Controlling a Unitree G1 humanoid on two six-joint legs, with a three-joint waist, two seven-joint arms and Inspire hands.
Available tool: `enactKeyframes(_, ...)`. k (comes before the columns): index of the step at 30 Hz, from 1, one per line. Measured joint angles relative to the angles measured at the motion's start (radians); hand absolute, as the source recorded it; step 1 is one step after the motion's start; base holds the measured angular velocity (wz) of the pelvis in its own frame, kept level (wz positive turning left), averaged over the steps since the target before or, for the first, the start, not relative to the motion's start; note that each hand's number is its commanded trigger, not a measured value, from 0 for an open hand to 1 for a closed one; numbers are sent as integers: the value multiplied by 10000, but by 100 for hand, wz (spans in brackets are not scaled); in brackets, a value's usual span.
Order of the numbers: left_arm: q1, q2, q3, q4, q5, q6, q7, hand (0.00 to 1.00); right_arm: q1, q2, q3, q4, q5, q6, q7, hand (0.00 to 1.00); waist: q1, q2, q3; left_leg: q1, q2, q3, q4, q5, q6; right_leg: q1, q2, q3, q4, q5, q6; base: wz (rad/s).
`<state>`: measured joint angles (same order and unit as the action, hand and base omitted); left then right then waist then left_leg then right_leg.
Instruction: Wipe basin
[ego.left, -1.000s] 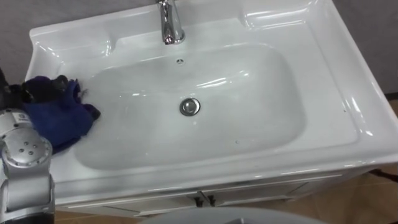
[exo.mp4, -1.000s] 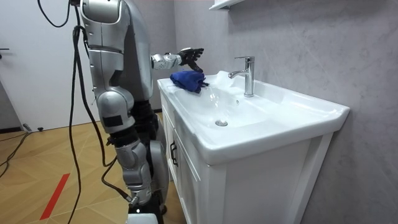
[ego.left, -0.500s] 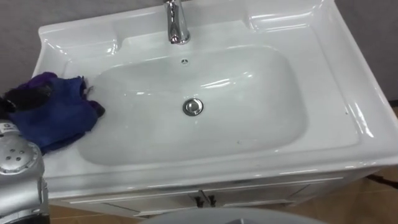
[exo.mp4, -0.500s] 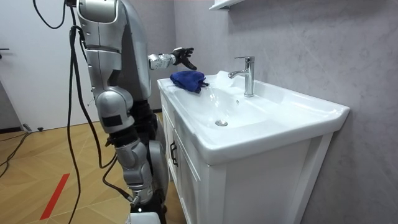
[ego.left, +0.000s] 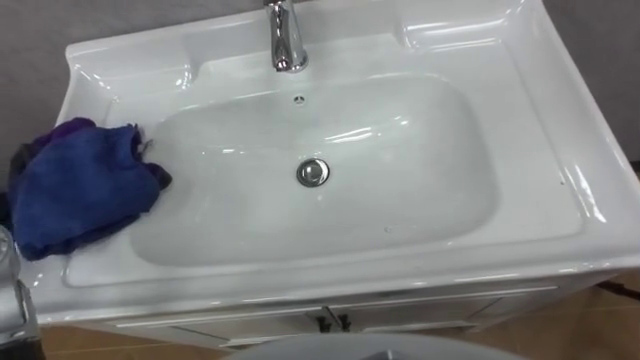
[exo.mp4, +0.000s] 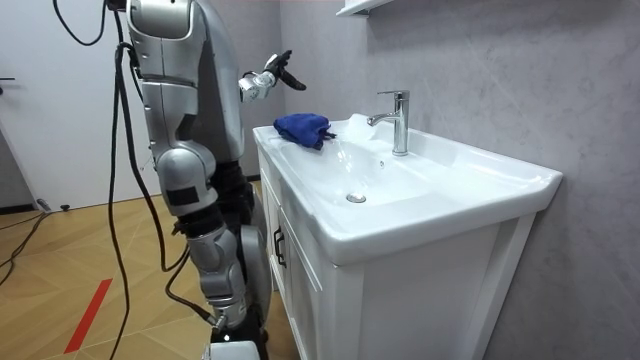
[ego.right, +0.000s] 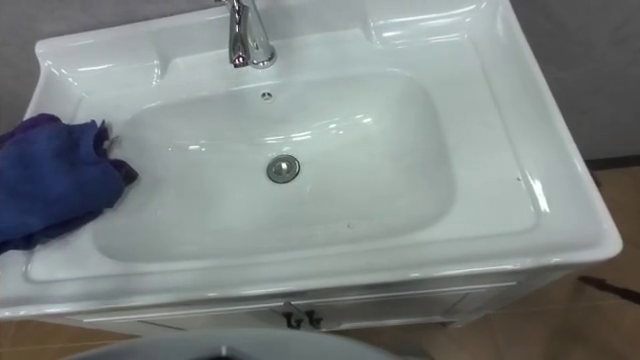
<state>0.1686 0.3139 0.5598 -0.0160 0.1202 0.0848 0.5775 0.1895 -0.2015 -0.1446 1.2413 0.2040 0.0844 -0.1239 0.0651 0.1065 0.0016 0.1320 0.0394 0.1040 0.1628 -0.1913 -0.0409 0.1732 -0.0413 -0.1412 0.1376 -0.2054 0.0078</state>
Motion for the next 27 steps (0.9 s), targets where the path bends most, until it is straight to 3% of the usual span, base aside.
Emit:
enactKeyframes(5,111,0,343,781,-167,-286,307,0,53,-39,28,-48,-160,8,-282,0,503,64,-55,-35,-24,-124,-4,0,0,0,-20,-136,0,-30,1,7)
enactKeyframes(7,488,-2,351,1653,-522,-304,429,0,41,-88,30,-248,-176,10,-277,0,574,62,-170,-129,-90,-293,8,2,3,11,-74,-349,-11,-62,31,23)
enactKeyframes(8,563,-2,353,1894,-544,-301,428,0,39,-100,30,-308,-175,8,-270,0,616,72,-177,-144,-104,-345,17,2,3,14,-85,-387,-15,-64,34,24)
enactKeyframes(11,755,-6,451,2972,-1006,-291,431,0,52,-95,48,-413,-114,12,-250,0,910,45,-164,-185,-144,-574,9,9,15,66,-111,-600,-21,-71,47,21)
enactKeyframes(15,1534,-83,455,4182,-1348,-266,466,0,-117,-110,102,-438,-129,43,-238,0,1098,-37,-131,-196,-228,-838,46,10,17,180,-184,-860,-29,-159,98,19)
enactKeyframes(18,1815,-142,446,5022,-1684,-264,509,0,-161,-154,147,-441,-139,49,-219,0,1074,-191,-114,-400,-326,-1104,191,17,30,161,-260,-1139,-24,-245,127,26)
enactKeyframes(23,2135,-331,442,6923,-2176,-288,511,0,-154,-213,148,-396,-113,171,-32,0,1134,-307,-112,-374,-373,-1116,194,16,49,221,-302,-1169,22,-262,153,4)
enactKeyframes(27,2436,-1062,-152,8363,-2300,-327,598,0,-186,-206,150,-300,-115,168,-10,0,1003,-334,-102,-350,-375,-1090,186,12,55,184,-331,-1146,113,-269,161,-3)
